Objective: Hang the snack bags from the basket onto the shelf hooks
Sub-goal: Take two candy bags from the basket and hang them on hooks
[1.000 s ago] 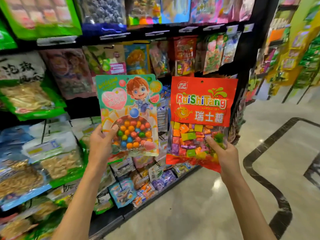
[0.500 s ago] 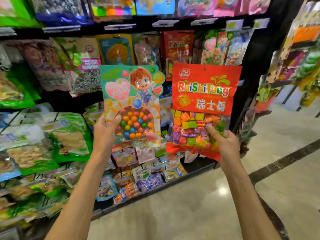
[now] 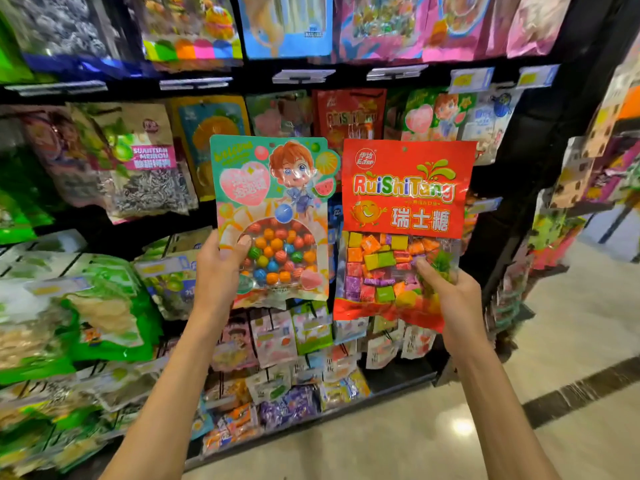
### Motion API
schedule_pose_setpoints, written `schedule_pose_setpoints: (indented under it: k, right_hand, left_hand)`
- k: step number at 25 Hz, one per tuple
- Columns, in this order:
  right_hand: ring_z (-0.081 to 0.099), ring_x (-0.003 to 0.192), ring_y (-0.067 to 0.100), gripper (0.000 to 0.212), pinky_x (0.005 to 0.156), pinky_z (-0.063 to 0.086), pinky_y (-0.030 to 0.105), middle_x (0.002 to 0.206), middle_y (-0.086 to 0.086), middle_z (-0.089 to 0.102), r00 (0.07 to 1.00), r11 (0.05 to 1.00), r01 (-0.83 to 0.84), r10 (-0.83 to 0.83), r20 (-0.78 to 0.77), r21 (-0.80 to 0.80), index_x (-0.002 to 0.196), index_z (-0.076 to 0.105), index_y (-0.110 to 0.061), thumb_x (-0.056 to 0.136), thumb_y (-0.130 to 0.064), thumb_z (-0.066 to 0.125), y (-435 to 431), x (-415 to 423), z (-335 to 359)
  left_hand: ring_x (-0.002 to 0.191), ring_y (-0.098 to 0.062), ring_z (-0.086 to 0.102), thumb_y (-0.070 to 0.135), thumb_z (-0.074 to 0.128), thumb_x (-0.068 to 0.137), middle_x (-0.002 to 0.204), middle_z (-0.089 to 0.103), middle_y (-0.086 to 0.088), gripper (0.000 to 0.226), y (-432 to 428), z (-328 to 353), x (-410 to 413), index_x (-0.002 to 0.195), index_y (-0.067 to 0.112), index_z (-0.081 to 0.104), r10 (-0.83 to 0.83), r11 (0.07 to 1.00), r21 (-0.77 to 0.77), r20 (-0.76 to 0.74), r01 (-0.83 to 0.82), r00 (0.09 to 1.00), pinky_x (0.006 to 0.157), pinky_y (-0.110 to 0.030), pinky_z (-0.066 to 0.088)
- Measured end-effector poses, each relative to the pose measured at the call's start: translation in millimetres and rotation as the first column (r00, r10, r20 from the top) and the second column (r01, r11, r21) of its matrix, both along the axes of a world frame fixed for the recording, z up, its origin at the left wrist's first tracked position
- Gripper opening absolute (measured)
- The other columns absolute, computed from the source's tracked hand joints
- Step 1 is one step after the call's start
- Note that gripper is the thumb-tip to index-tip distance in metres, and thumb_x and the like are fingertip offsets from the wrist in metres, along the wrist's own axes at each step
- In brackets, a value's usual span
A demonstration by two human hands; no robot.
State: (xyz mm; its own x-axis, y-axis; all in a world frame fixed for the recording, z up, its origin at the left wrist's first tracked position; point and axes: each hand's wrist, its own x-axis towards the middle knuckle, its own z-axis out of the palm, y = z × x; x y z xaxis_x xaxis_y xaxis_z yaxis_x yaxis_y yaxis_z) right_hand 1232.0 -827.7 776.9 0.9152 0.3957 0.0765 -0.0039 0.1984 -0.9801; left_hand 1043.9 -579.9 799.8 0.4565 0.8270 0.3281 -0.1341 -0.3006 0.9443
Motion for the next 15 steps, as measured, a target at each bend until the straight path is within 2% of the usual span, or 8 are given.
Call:
schedule_pose_setpoints:
  k: [4, 5, 6, 8, 9, 11, 15]
  right_hand:
    - [0.069, 0.079, 0.002, 0.027, 0.065, 0.051, 0.016, 0.087, -0.005, 0.073, 0.998, 0.998, -0.05, 0.051, 0.043, -0.034, 0.1, 0.068, -0.01, 0.086, -0.032, 0.073, 24, 58, 9]
    - [0.07, 0.084, 0.003, 0.031, 0.069, 0.053, 0.018, 0.091, -0.004, 0.073, 0.996, 0.997, -0.066, 0.069, 0.059, -0.043, 0.102, 0.068, -0.01, 0.085, -0.034, 0.075, 31, 76, 12]
    - [0.07, 0.094, 0.009, 0.041, 0.078, 0.055, 0.025, 0.101, -0.002, 0.074, 0.995, 0.996, -0.077, 0.079, 0.065, -0.044, 0.109, 0.068, -0.01, 0.081, -0.04, 0.078, 39, 96, 12]
    - [0.062, 0.117, 0.02, 0.079, 0.097, 0.051, 0.045, 0.127, 0.002, 0.066, 0.996, 0.996, -0.056, 0.06, 0.059, -0.067, 0.127, 0.061, -0.017, 0.065, -0.06, 0.083, 52, 128, 11]
    - [0.058, 0.124, 0.023, 0.093, 0.102, 0.047, 0.05, 0.135, 0.002, 0.061, 0.995, 0.995, -0.059, 0.064, 0.07, -0.075, 0.133, 0.057, -0.019, 0.058, -0.066, 0.084, 57, 145, 9]
    - [0.055, 0.127, 0.022, 0.098, 0.106, 0.044, 0.051, 0.138, 0.001, 0.058, 0.992, 0.993, -0.097, 0.102, 0.073, -0.072, 0.135, 0.056, -0.021, 0.055, -0.069, 0.084, 65, 170, 7]
    - [0.053, 0.13, 0.027, 0.091, 0.105, 0.043, 0.054, 0.137, 0.001, 0.06, 0.992, 0.994, -0.106, 0.107, 0.065, -0.019, 0.133, 0.058, -0.024, 0.057, -0.067, 0.084, 77, 198, 4]
  left_hand:
    - [0.102, -0.001, 0.065, 0.022, 0.059, 0.098, 0.114, 0.069, 0.01, 0.024, 20, 5, 50, 0.121, 0.026, 0.06, 0.056, 0.998, 0.019, 0.038, -0.057, 0.998, 0.085, -0.024, 0.054]
    - [0.102, -0.001, 0.065, 0.023, 0.059, 0.098, 0.114, 0.068, 0.011, 0.025, 25, 7, 60, 0.122, 0.025, 0.06, 0.07, 0.997, 0.023, 0.049, -0.072, 0.996, 0.085, -0.025, 0.053]
    - [0.104, -0.002, 0.065, 0.024, 0.059, 0.097, 0.114, 0.068, 0.012, 0.026, 32, 10, 71, 0.123, 0.026, 0.06, 0.08, 0.996, 0.032, 0.066, -0.082, 0.995, 0.086, -0.026, 0.053]
    - [0.108, -0.005, 0.064, 0.025, 0.059, 0.097, 0.117, 0.068, 0.011, 0.028, 44, 14, 89, 0.125, 0.028, 0.06, 0.085, 0.995, 0.036, 0.085, -0.088, 0.993, 0.089, -0.029, 0.052]
    - [0.109, -0.006, 0.064, 0.026, 0.06, 0.097, 0.118, 0.068, 0.011, 0.027, 48, 16, 97, 0.124, 0.029, 0.06, 0.092, 0.994, 0.045, 0.088, -0.097, 0.992, 0.089, -0.03, 0.052]
    - [0.109, -0.008, 0.064, 0.028, 0.06, 0.096, 0.119, 0.068, 0.007, 0.027, 55, 18, 112, 0.124, 0.03, 0.059, 0.113, 0.991, 0.071, 0.067, -0.118, 0.991, 0.09, -0.032, 0.054]
    - [0.112, -0.015, 0.063, 0.038, 0.063, 0.093, 0.12, 0.068, 0.001, 0.033, 64, 21, 139, 0.125, 0.032, 0.059, 0.127, 0.989, 0.07, 0.042, -0.129, 0.991, 0.096, -0.043, 0.053]
